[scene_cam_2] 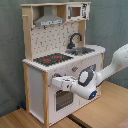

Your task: Play with the kitchen

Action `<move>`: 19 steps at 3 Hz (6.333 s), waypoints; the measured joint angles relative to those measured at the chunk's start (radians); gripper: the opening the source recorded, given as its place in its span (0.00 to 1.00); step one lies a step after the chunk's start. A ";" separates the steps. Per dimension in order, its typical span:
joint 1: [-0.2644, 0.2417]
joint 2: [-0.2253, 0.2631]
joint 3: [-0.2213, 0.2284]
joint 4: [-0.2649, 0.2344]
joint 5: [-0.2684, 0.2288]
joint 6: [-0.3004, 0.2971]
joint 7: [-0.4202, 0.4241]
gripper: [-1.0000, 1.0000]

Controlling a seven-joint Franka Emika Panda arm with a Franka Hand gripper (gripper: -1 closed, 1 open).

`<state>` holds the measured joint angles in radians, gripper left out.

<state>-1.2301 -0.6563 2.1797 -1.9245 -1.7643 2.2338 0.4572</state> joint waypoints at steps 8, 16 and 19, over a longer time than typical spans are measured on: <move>0.013 0.056 0.051 0.043 0.116 -0.006 0.042 1.00; 0.205 0.229 0.019 -0.270 0.062 -0.310 0.650 1.00; 0.222 0.325 0.017 -0.376 0.059 -0.422 0.922 1.00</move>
<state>-1.0076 -0.3314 2.1970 -2.3008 -1.7053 1.8119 1.3795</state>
